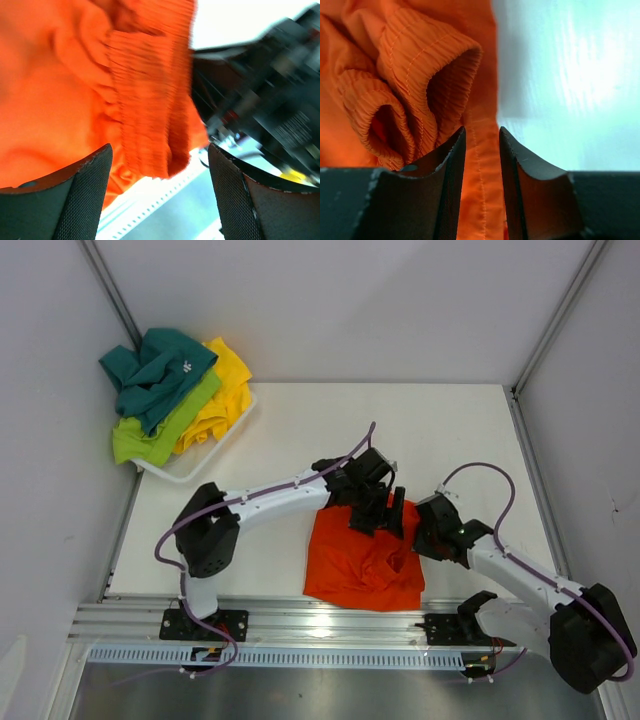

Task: Fold and stack the shorts
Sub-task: Fold the shorts

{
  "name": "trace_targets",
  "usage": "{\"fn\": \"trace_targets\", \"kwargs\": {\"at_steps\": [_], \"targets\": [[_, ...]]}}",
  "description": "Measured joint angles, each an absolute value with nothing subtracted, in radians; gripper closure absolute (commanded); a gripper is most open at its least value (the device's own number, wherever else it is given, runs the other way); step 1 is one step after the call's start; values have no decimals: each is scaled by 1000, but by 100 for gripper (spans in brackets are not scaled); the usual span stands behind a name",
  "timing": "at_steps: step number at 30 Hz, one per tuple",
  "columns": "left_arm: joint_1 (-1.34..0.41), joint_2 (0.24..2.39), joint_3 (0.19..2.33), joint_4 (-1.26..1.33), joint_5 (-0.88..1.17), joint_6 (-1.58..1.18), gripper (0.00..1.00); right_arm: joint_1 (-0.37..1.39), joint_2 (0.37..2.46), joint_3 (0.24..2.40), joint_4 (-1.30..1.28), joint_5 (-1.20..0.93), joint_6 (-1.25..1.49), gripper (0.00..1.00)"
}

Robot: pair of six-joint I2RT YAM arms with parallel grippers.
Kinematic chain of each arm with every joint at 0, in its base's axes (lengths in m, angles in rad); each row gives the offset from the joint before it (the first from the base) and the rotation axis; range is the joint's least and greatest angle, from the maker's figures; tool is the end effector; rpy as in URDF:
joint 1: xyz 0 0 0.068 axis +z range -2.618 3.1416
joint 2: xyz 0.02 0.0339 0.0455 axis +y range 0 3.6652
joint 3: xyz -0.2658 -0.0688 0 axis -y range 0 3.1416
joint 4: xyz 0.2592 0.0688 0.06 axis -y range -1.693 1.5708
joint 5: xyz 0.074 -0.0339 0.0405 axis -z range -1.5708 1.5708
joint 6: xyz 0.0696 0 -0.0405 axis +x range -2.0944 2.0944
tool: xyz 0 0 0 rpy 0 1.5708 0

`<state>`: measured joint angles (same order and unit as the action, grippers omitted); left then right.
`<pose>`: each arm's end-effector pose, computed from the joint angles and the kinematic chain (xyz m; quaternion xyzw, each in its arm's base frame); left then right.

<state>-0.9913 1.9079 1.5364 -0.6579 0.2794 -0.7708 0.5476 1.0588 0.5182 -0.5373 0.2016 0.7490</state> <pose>0.2270 -0.3819 0.2054 0.1420 0.9443 -0.2896 0.0650 0.1867 0.0975 0.1380 0.1214 0.9575 0.0688 0.2524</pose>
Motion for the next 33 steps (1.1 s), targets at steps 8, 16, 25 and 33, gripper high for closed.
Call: {"fn": "trace_targets", "kwargs": {"at_steps": [8, 16, 25, 33], "targets": [[-961, 1723, 1436, -550, 398, -782, 21, 527, 987, 566, -650, 255, 771, 47], [-857, 1519, 1290, -498, 392, -756, 21, 520, 846, 608, -662, 132, 778, 22], [-866, 1473, 1022, -381, 369, -732, 21, 521, 820, 525, -589, -59, 838, 21], [-954, 1465, 995, -343, 263, -698, 22, 567, 844, 451, -525, -126, 907, 21]]}}
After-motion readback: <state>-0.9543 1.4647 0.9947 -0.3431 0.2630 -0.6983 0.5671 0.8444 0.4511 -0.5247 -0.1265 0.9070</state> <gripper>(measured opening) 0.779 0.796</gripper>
